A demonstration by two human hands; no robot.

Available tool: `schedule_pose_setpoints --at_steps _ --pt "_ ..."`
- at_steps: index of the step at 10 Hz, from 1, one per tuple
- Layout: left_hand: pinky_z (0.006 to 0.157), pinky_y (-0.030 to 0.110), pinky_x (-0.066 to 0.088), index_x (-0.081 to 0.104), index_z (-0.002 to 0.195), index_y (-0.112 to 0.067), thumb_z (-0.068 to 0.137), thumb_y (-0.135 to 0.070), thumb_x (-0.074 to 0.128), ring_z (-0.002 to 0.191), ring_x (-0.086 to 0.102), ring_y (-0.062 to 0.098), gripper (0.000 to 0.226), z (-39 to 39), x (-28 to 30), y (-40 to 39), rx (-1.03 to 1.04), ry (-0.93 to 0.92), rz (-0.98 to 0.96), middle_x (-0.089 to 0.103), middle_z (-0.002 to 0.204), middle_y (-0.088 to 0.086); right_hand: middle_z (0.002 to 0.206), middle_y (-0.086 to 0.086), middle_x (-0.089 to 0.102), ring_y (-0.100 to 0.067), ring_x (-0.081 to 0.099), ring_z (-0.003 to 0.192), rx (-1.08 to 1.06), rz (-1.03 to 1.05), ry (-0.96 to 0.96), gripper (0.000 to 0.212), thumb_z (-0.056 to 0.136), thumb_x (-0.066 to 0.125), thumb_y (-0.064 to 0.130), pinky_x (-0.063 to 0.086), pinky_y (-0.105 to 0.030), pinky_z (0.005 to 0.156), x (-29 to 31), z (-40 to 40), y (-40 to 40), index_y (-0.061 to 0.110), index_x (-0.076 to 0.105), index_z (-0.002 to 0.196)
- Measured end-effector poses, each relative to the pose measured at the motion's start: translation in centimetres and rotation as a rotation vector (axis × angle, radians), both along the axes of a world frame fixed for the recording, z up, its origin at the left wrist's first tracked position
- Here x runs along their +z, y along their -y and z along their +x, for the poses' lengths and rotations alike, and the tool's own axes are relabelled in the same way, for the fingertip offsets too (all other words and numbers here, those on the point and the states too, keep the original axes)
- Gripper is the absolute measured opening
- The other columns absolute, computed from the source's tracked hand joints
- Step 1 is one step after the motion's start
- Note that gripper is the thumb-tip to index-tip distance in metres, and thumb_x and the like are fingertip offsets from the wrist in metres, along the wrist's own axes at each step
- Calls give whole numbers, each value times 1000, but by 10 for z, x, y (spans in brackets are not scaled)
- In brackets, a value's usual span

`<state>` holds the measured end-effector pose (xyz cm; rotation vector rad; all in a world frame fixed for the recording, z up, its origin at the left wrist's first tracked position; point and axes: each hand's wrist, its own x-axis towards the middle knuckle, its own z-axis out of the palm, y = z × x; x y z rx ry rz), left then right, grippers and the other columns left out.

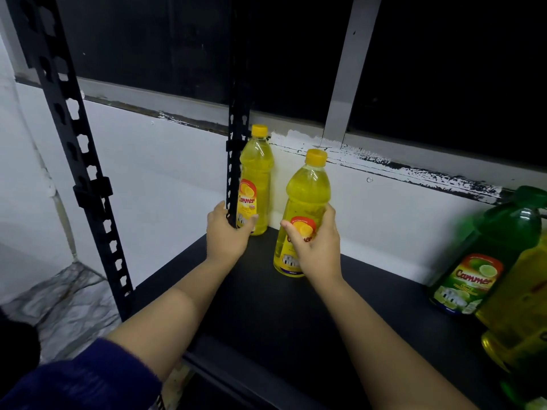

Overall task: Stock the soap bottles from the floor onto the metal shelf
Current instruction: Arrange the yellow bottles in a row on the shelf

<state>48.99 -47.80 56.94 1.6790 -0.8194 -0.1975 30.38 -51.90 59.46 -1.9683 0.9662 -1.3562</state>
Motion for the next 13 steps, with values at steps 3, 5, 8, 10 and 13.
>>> schedule_pose_setpoints --at_steps 3,5,8,10,13 --pt "79 4 47 50 111 -57 91 -37 78 97 58 -20 40 -41 50 -90 -250 90 -117 60 99 -47 116 6 67 -16 71 96 113 -9 -206 67 82 76 66 63 -38 74 17 25 -16 29 34 120" --pt "87 27 58 52 127 -32 81 -52 81 97 65 -3 58 -40 82 -78 -101 270 -149 68 109 -16 127 2 66 -24 70 107 351 -2 -331 79 92 74 46 59 -45 85 11 53 -32 22 22 146" --pt "63 2 47 40 129 -20 84 -29 86 88 65 -12 65 -9 74 -70 -110 167 -130 62 107 -17 171 4 28 -23 23 158 110 -30 -805 79 97 60 58 20 -60 127 -28 13 -6 33 27 164" --pt "83 28 54 44 130 -21 72 -55 89 109 57 16 81 -15 -1 -78 32 236 120 53 119 -2 176 0 5 -25 1 163 -10 133 -1031 96 97 25 82 0 -53 129 -45 -1 -1 20 11 169" --pt "84 27 51 44 135 -19 73 -42 92 108 58 15 81 1 1 -55 -44 90 125 60 121 -4 177 1 4 -25 -3 163 -21 122 -1052 96 97 23 81 -2 -52 130 -47 -2 -1 20 8 169"
